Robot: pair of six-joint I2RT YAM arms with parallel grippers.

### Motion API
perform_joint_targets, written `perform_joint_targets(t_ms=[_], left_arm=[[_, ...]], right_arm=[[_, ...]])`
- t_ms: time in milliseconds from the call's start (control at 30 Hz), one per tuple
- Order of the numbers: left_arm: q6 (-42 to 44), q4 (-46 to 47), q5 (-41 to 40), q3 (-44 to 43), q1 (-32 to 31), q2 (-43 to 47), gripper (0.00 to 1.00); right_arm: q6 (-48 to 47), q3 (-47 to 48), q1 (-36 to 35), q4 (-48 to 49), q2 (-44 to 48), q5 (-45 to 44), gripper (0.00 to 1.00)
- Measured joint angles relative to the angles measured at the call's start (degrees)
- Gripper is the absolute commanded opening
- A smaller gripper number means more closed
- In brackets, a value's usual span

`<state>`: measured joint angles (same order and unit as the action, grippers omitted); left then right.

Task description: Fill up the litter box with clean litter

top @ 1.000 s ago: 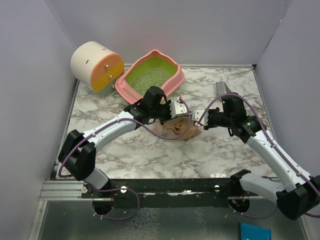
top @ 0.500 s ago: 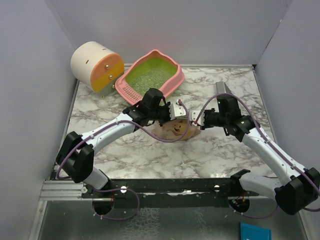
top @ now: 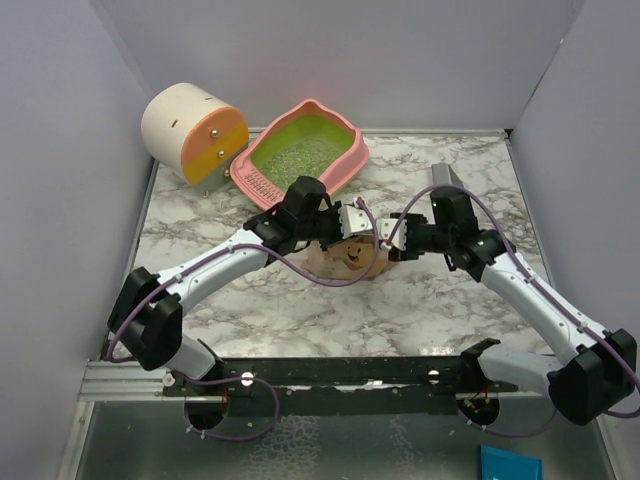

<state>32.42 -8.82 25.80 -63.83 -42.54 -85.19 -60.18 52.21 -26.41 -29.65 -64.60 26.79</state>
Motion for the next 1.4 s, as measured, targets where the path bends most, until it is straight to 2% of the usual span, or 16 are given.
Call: perform_joint_targets(t_ms=[133,233,267,400,500,567,667,767,833,933,1167,1400], left_arm=[[-0.2,1.6,-2.9,0.0,-0.3,2.3,0.34],[-0.7,4.5,-6.8,1.0,-0.5,4.3,0.34],[-1.3,5.7,-8.6,1.7,-0.5,5.1,0.34],[-7.1,9.7,-15.2,2.8,0.6,6.7,0.35],[-17.3,7.6,-17.4,-2.0,6.5,5.3,0.36],[-24.7,7.0,-18.6,-6.0,12.7,3.8,0.36],[-36.2,7.0,-18.9,-7.4,22.8,3.5,0.39],[-46.9,7.7,-17.0,-4.4,33.2,4.1,0.41],[-51.6,6.6,-16.8,-1.5,37.9,4.7,0.44],[-55.7,3.0,-16.9,1.2,39.3,5.7,0.48],[-62.3,0.8,-18.5,7.6,38.3,14.0,0.51],[-65.9,1.3,-21.0,11.2,38.3,17.3,0.52]], right_arm=[[1.3,0.0,-0.3,-0.1,0.4,0.2,0.64],[3.8,0.0,-0.3,0.6,1.9,0.3,0.77],[5.1,0.0,-0.3,1.4,2.5,0.3,0.79],[18.2,0.1,-0.3,9.6,4.7,-4.3,0.92],[30.1,4.0,-0.5,11.1,2.3,-12.7,0.93],[37.5,11.0,-0.2,9.5,-3.1,-18.2,0.93],[47.1,18.4,3.6,8.5,-9.3,-20.8,0.93],[58.1,17.9,16.5,8.6,-10.1,-15.2,0.93],[63.4,15.7,24.9,9.6,-9.3,-11.4,0.93],[70.8,12.0,33.8,10.4,-7.6,-5.4,0.93],[80.2,5.1,34.6,15.9,-3.6,6.0,0.92],[83.9,-0.6,34.6,20.6,0.4,9.8,0.91]])
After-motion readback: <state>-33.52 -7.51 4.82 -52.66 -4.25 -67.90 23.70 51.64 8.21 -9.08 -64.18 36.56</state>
